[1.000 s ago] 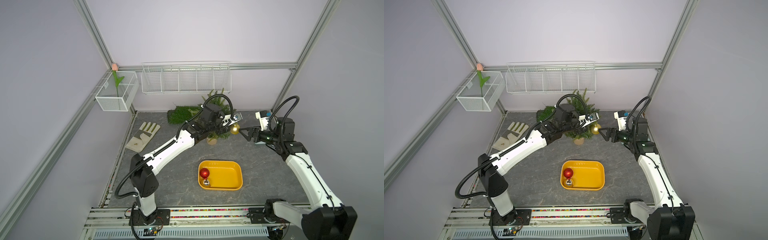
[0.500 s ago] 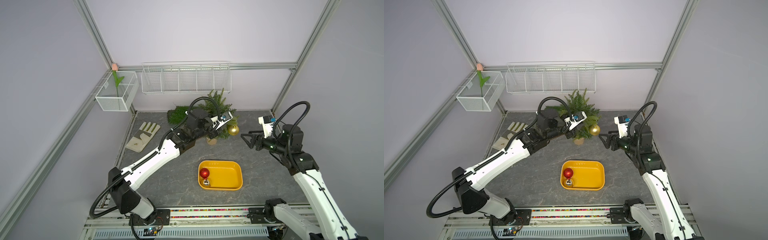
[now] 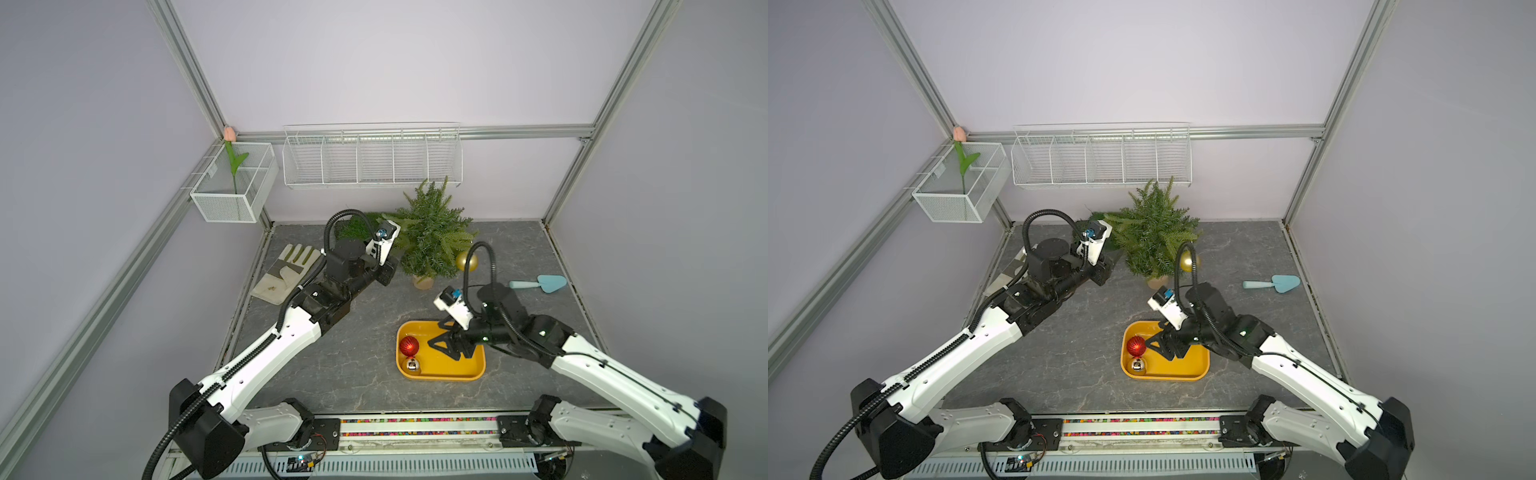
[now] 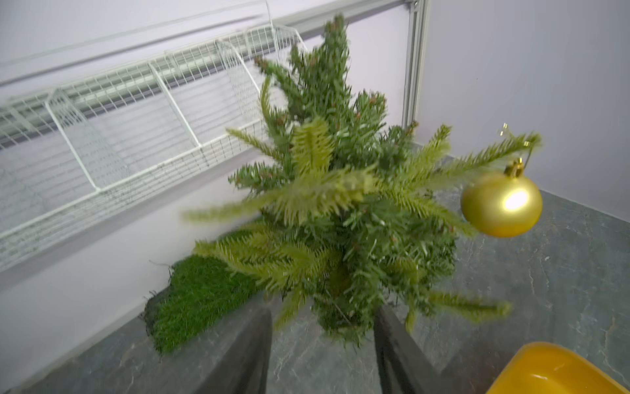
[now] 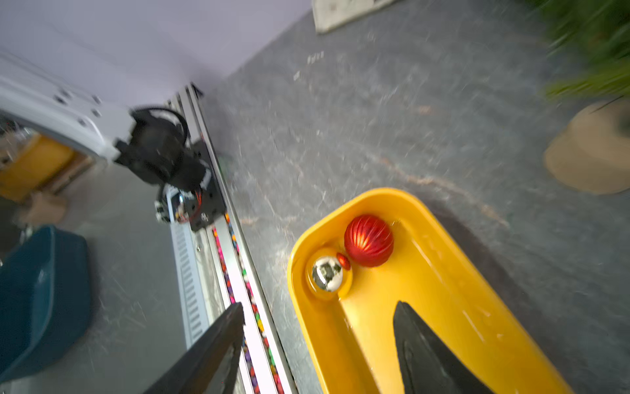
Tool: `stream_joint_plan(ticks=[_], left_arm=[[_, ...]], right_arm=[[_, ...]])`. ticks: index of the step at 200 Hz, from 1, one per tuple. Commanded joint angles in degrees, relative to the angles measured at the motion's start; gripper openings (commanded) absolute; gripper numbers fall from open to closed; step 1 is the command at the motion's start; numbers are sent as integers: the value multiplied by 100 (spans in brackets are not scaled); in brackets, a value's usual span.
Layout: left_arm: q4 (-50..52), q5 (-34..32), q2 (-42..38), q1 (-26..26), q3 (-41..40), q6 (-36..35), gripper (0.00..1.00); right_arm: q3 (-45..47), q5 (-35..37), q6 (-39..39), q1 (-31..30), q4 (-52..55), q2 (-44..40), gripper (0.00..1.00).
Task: Decorate the small christmas tree with ornaments
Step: Hang an ornament on the christmas tree, then pick up an ornament from the container.
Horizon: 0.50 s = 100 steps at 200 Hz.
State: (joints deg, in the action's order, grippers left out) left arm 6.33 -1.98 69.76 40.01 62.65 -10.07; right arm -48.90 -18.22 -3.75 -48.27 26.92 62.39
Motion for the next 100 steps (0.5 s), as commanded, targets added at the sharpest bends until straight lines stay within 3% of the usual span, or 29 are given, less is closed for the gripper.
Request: stream_joint_plan(ticks=[1, 28, 53, 100], left_arm=[[-38, -248, -260, -44, -275, 396, 50], [-13, -338, -507, -46, -576, 409, 51], [-42, -399, -703, -72, -806, 391, 51], [-66, -371, -940, -103, -1055, 385, 52]], right_arm=[[57, 802, -200, -195, -287, 749, 66], [197, 973, -993, -515, -1082, 1437, 67], [-107, 1117, -1505, -602, -1181, 2164, 69], [-367, 1591, -1999, -647, -1511, 2933, 67]])
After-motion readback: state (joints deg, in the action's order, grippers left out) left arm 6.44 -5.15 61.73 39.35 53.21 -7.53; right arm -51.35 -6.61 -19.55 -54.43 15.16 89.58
